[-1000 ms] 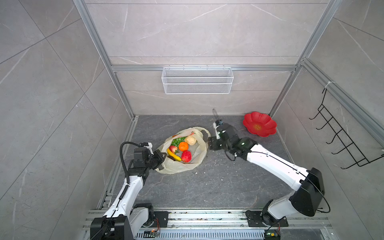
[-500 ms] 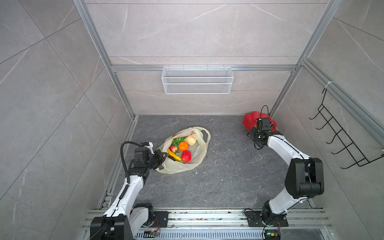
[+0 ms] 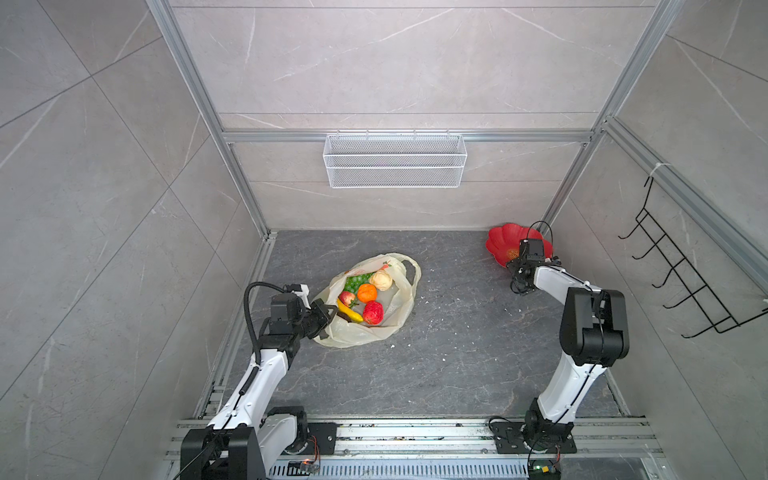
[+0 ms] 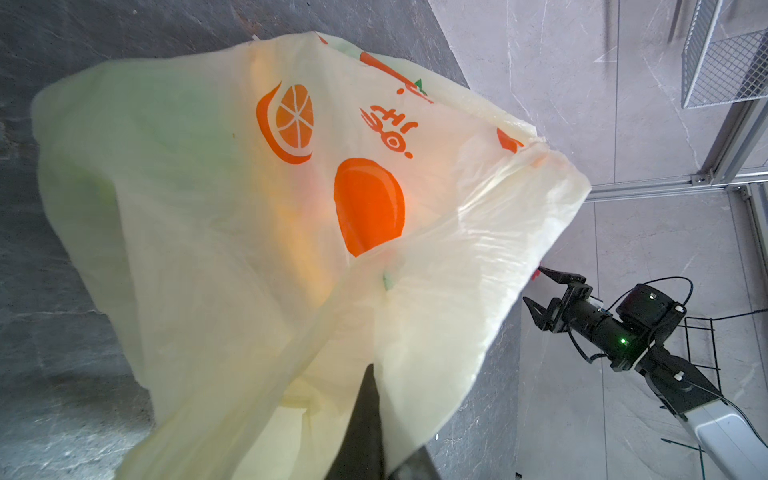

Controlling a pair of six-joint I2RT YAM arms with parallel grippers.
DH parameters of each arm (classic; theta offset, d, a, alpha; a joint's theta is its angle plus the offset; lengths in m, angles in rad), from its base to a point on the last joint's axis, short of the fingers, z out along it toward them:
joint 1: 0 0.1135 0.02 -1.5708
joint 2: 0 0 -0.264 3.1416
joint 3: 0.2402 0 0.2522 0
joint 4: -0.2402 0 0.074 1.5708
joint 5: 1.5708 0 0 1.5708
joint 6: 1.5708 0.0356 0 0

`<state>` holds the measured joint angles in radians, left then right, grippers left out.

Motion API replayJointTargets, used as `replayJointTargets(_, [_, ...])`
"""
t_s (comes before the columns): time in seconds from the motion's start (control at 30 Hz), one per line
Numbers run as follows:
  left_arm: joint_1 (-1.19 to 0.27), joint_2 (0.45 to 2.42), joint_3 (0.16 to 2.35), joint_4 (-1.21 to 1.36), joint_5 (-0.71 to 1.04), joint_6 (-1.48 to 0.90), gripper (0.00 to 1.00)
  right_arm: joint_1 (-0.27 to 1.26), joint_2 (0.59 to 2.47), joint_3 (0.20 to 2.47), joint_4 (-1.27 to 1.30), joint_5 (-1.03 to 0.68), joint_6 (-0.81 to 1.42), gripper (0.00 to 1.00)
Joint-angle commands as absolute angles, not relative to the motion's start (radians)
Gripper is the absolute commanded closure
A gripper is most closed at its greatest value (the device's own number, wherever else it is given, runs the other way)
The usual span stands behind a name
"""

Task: Take the fake fruits out of the plastic bag
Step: 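Move the right gripper to the red flower-shaped plate and grasp its rim, then drag the red plate with the right gripper toward the bag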

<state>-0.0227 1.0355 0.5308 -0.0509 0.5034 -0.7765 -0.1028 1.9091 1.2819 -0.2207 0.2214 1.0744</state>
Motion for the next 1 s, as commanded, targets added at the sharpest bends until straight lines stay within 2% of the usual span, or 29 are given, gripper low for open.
replayJointTargets(0.0, [-0.03, 1.049, 0.54, -0.021, 0.525, -0.76, 1.0, -0.119, 1.95, 1.321, -0.174, 0.234, 1.135, 0.2])
replayJointTargets(0.27, [-0.03, 1.038, 0.547, -0.046, 0.505, -0.749, 1.0, -0.168, 2.061, 1.423, -0.255, 0.188, 1.229, 0.31])
replayJointTargets(0.43, [-0.031, 1.048, 0.552, -0.052, 0.504, -0.747, 1.0, -0.192, 2.118, 1.489, -0.266, 0.15, 1.217, 0.45])
replayJointTargets(0.57, [-0.031, 1.045, 0.557, -0.062, 0.494, -0.744, 1.0, -0.207, 2.152, 1.511, -0.271, 0.093, 1.226, 0.6])
replayJointTargets(0.7, [-0.031, 1.046, 0.567, -0.074, 0.492, -0.744, 1.0, -0.215, 2.122, 1.441, -0.205, 0.045, 1.258, 0.75])
replayJointTargets(0.97, [-0.034, 1.023, 0.595, -0.155, 0.464, -0.733, 1.0, -0.216, 2.013, 1.28, -0.096, -0.028, 1.279, 0.92])
